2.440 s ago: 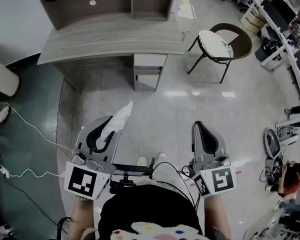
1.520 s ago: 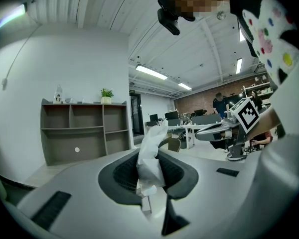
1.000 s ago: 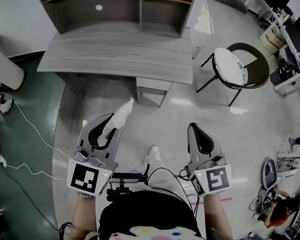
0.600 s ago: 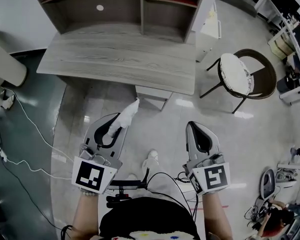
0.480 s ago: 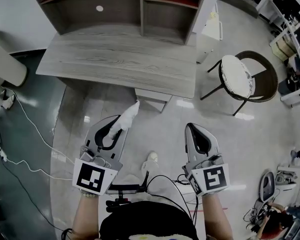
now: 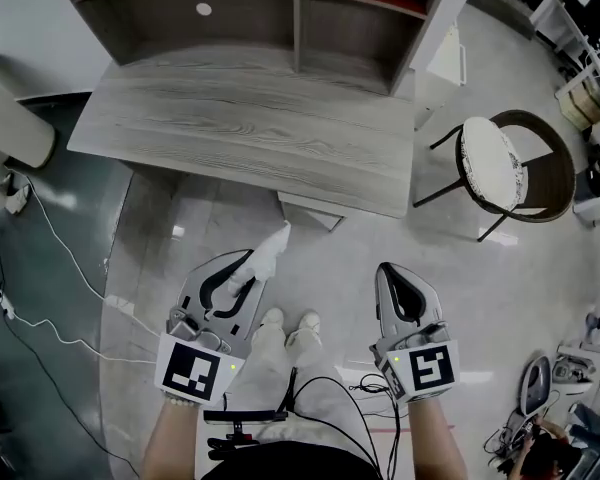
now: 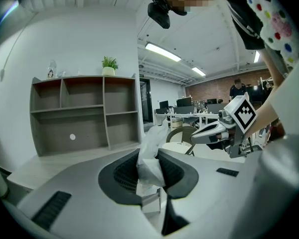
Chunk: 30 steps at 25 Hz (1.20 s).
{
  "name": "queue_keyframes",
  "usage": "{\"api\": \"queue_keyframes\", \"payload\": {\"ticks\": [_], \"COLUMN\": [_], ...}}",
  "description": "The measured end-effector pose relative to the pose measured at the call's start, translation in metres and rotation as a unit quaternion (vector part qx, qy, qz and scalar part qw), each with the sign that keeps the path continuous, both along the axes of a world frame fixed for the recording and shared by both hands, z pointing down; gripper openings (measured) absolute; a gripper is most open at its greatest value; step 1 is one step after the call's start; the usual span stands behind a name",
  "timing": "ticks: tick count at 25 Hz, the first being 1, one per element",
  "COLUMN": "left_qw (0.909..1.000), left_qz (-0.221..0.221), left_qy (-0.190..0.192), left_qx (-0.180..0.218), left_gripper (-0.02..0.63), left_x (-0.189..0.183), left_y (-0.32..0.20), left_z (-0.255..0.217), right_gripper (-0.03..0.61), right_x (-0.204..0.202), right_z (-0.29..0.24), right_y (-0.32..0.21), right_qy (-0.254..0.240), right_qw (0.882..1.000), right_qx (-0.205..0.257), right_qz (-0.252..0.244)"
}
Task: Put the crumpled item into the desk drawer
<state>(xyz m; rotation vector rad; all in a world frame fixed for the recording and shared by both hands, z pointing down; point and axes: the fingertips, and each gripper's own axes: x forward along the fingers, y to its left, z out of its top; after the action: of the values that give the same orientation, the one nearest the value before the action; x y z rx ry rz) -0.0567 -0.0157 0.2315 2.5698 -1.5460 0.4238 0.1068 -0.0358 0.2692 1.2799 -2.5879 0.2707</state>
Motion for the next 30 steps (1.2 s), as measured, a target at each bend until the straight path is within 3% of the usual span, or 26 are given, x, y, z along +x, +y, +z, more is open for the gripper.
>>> {"api": "queue_keyframes", "payload": {"ticks": [17,30], "left_qw": [0.9986,0.9974], "left_qz": [0.04,0.056], "left_qy": [-0.027,-0.019], "left_qx": [-0.023,-0.042], "left_gripper": [0.067,0.067], "left_x": [-0.026,-0.024], "left_y": [-0.049,-0.058], "left_z": [0.102,0.18], "right_gripper": [0.009,0.009], "right_x": [-0.037,-0.056], "right_z": [0.111,0.198], "right_y": [-0.04,-0.055], "right_qy": [-0.012,-0.036], "right_qw": [0.999,0.998], "right_qx": [-0.033,-0.057], "right_qz": [0.014,0.013]}}
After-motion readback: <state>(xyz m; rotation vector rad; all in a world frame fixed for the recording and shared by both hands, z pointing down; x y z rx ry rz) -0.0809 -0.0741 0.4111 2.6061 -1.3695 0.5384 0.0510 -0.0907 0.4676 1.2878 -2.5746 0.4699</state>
